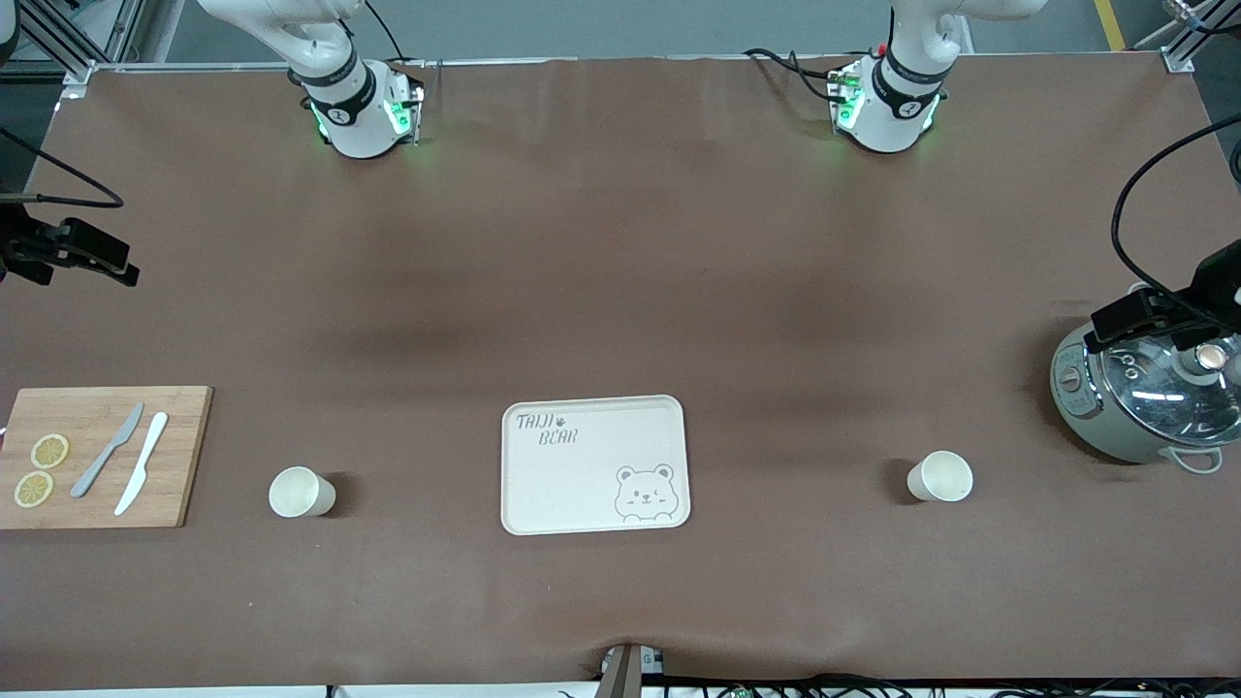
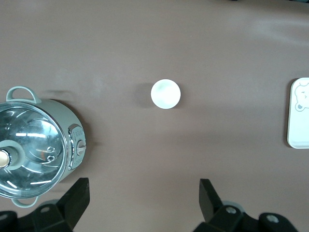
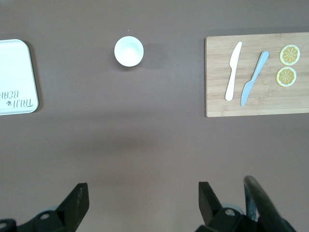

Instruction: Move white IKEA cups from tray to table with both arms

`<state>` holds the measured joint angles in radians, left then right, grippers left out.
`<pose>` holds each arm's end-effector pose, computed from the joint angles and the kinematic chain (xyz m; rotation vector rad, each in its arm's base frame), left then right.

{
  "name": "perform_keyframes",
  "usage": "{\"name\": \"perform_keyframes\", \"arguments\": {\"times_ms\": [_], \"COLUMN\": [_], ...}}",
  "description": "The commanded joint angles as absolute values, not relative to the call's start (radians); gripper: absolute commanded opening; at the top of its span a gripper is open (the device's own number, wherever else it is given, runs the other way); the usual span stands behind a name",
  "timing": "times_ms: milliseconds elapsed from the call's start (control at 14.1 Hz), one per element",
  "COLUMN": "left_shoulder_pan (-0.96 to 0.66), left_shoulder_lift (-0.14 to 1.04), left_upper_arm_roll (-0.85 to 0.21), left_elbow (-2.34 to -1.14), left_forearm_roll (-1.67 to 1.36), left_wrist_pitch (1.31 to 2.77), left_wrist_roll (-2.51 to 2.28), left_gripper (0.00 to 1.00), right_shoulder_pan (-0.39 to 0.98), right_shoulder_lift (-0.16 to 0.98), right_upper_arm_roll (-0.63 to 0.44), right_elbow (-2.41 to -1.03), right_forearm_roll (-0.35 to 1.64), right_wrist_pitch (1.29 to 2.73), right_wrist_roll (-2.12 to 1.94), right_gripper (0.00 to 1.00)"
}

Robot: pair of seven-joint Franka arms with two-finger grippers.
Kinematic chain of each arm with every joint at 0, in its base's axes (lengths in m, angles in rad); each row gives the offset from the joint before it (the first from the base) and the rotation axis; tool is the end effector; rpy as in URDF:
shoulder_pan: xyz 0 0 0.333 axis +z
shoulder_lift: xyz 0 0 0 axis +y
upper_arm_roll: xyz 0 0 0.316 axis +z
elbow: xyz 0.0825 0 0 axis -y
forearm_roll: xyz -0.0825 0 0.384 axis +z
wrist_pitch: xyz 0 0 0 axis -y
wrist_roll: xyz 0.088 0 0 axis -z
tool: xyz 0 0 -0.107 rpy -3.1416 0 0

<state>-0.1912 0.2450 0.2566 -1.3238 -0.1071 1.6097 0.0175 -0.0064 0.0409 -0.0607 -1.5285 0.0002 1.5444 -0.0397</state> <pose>0.6313 0.0089 0.6038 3.0963 0.0629 0.0779 0.5633 -0.0371 0.6193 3.1401 -0.0430 -0.0393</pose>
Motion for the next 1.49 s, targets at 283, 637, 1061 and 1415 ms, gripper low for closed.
{"name": "perform_keyframes", "arguments": {"times_ms": [283,637,1061,1415], "left_shoulder_pan": [0.035,0.061,0.069,0.069], "left_shoulder_lift": [0.221,0.186,0.201,0.207], "left_upper_arm_roll": [-0.019,-0.101,-0.1,-0.095], "left_elbow": [-1.341,-1.342,-1.298,-1.293], "left_forearm_roll": [-0.034,0.009,0.006,0.008], "left_wrist_pitch": [1.628,1.626,1.632,1.637], "left_wrist_roll": [-0.003,-0.044,-0.032,-0.032], "left_gripper": [1.0,1.0,1.0,1.0], "right_shoulder_pan": [-0.012,-0.014,-0.009,-0.011], "right_shoulder_lift": [0.026,0.031,0.038,0.048], "right_upper_arm_roll": [-0.054,-0.055,-0.054,-0.052], "right_elbow": [-1.529,-1.508,-1.506,-1.5], "right_forearm_roll": [-0.018,-0.021,-0.018,-0.018], "right_wrist_pitch": [1.531,1.534,1.543,1.543], "right_wrist_roll": [-0.028,-0.032,-0.031,-0.032], "right_gripper": [1.0,1.0,1.0,1.0]}}
